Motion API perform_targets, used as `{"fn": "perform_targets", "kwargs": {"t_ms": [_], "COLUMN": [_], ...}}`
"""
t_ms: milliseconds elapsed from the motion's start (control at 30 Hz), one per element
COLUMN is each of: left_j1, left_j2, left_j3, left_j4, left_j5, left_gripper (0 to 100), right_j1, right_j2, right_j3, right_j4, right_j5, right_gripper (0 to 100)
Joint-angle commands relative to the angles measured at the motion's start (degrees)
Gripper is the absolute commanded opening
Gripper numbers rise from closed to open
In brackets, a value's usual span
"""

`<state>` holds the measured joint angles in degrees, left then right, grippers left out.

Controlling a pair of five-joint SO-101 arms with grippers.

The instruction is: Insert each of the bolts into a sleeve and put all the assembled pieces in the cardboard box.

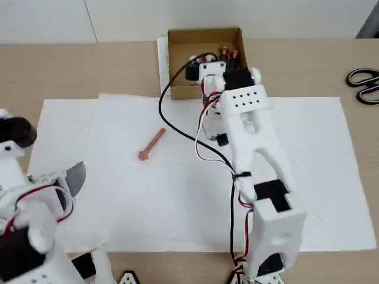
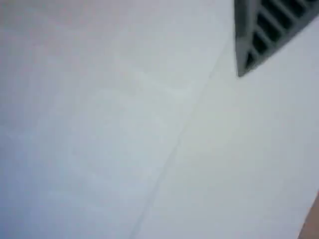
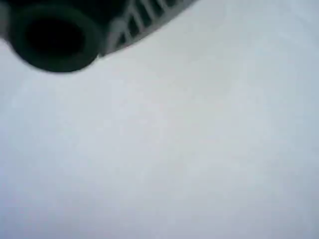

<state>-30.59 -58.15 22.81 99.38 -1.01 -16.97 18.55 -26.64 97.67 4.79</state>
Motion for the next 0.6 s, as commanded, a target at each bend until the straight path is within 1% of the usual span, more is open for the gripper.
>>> {"fn": "perform_targets", "kwargs": {"t_ms": [0,100,200,300,400,467,500,567], "left_j1": [-0.2,-0.2,1.2,7.0,15.3,20.8,23.5,28.1], "left_j2": [7.7,15.3,22.7,30.6,38.7,43.3,45.4,48.4], "left_j3": [-2.3,-8.7,-16.3,-19.6,-20.0,-21.4,-22.5,-24.9], "left_j4": [0.9,1.0,1.0,1.0,1.0,1.0,1.0,1.0], "left_j5": [0.0,-1.8,-1.7,-0.5,3.8,4.4,2.7,-5.1], "left_gripper": [33,33,33,33,33,33,33,33], "right_j1": [1.6,3.6,5.1,5.5,5.6,5.6,5.6,5.6], "right_j2": [-7.1,-8.8,-9.5,-9.5,-9.5,-9.5,-9.5,-9.5], "right_j3": [-0.4,0.2,0.9,2.3,3.1,3.1,3.1,3.1], "right_j4": [1.2,1.2,1.2,1.2,1.2,1.2,1.2,1.1], "right_j5": [0.5,0.4,0.2,0.2,0.2,0.2,0.2,0.2], "right_gripper": [0.4,0.4,0.4,0.4,0.4,0.4,0.4,0.4]}}
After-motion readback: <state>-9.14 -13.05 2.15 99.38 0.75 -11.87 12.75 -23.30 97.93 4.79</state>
